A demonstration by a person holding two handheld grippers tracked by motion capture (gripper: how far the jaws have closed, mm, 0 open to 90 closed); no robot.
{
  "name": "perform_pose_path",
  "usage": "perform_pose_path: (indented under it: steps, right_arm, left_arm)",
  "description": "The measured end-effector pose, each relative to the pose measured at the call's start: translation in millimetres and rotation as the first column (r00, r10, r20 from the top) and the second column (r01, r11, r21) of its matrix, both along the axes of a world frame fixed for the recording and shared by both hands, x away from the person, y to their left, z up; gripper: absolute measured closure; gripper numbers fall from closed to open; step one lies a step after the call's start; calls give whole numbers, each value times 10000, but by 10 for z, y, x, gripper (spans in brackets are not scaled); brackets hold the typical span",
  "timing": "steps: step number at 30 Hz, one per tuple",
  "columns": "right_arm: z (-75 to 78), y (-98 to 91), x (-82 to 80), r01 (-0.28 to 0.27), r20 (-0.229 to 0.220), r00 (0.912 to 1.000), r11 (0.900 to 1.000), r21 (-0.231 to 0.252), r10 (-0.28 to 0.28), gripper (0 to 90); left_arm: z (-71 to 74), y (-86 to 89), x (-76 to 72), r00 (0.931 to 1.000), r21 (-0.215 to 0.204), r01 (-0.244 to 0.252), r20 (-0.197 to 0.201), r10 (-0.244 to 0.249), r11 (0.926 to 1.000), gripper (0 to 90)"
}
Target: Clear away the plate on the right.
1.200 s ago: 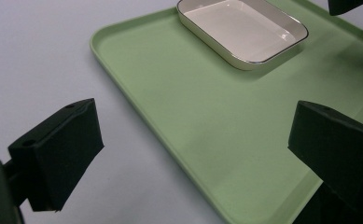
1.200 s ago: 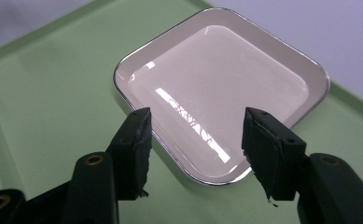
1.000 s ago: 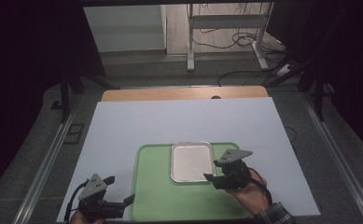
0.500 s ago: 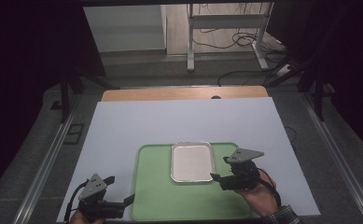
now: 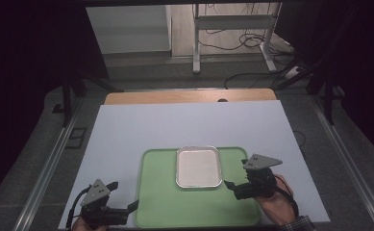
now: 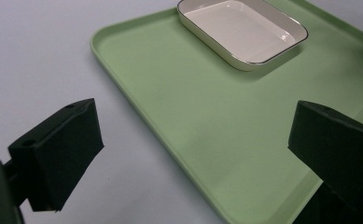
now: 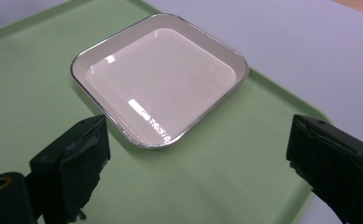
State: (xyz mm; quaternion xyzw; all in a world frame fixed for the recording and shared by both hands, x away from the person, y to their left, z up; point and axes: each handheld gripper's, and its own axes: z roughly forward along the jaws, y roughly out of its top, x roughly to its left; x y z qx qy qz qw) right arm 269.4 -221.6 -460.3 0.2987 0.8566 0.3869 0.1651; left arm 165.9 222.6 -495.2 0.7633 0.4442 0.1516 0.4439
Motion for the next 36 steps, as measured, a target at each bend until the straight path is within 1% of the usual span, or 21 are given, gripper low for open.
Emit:
perform_pose_path:
  steps: [4,7,12,15,17,20,23,24,26,30,36]
  right_arm:
    - [11,-77,-14,92,165,9998,10000,17,-92,28]
    - [14,-115,-24,125,334,9994,9999,-77,-122,16]
    - [26,-189,-47,227,405,9989,9997,-53,-225,0]
    - [25,-244,-55,268,481,9985,9996,-134,-261,0]
    - [19,-284,-59,356,458,9984,9991,-245,-345,0]
    - [12,-340,-68,571,353,9978,9981,-231,-562,0]
    - [3,-392,-77,699,273,9972,9974,-167,-694,0]
    - [-1,-423,-88,836,226,9963,9964,-115,-833,0]
    - [-1,-436,-92,877,193,9960,9961,-119,-874,0]
    - [2,-506,-116,1101,124,9938,9939,33,-1102,0]
    - [15,-619,-170,1407,245,9897,9900,97,-1409,0]
  left_arm:
    - [-1,-1,1,10000,-25,-20,-3,20,10000,28]
    - [-1,-1,0,10000,-12,-12,1,12,10000,28]
    - [-1,-2,1,10000,-22,-16,-2,16,10000,28]
    - [-1,-3,1,10000,-17,-14,-4,14,10000,28]
    - [-1,-1,1,10000,-32,-24,-9,24,10000,28]
    - [-2,-1,3,10000,-23,-2,-1,2,10000,28]
    - [-2,-1,3,10000,-19,0,0,0,10000,28]
    - [-2,0,3,10000,-20,-1,-2,1,10000,28]
    - [-2,0,3,10000,-16,3,-1,-3,10000,28]
    - [-2,1,3,10000,-35,1,-7,-1,10000,28]
    - [-2,0,3,10000,-28,23,-11,-23,10000,28]
